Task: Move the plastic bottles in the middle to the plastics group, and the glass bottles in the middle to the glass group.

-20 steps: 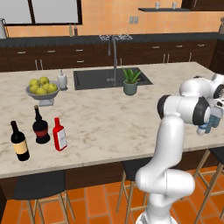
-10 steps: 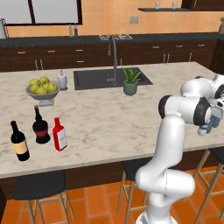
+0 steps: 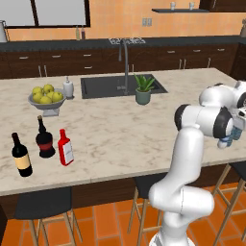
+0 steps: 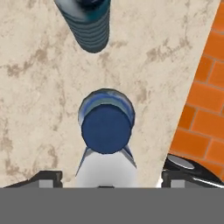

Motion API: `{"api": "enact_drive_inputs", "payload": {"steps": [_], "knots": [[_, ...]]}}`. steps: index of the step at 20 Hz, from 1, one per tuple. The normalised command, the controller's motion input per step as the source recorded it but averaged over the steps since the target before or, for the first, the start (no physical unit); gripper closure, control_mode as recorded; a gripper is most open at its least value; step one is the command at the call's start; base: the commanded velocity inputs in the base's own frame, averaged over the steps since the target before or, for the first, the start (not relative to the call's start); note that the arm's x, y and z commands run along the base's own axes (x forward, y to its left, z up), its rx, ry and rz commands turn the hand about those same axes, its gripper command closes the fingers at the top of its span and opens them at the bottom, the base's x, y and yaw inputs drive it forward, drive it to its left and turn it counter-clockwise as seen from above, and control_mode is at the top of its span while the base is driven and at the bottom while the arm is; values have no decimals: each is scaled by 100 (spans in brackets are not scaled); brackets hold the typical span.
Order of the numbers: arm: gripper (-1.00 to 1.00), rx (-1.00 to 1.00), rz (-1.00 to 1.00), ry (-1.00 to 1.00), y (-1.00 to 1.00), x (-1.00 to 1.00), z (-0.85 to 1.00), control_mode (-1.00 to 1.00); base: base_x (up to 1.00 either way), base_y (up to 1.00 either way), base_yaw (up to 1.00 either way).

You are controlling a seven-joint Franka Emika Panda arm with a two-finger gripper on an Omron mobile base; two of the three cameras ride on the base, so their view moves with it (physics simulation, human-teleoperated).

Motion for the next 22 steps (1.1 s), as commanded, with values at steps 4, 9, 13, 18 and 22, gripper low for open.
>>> {"api": "enact_drive_inputs", "payload": {"steps": [4,9,13,18,22], "knots": [[-100,0,-4,0,3,-4,60,-100,0,0,0],[-100,-3,-2,0,49,-39,44,-100,0,0,0],[-100,-5,1,0,94,-10,38,-100,0,0,0],[-100,-4,17,4,100,-1,32,-100,0,0,0],[-100,0,32,2,100,-22,29,-100,0,0,0]]}}
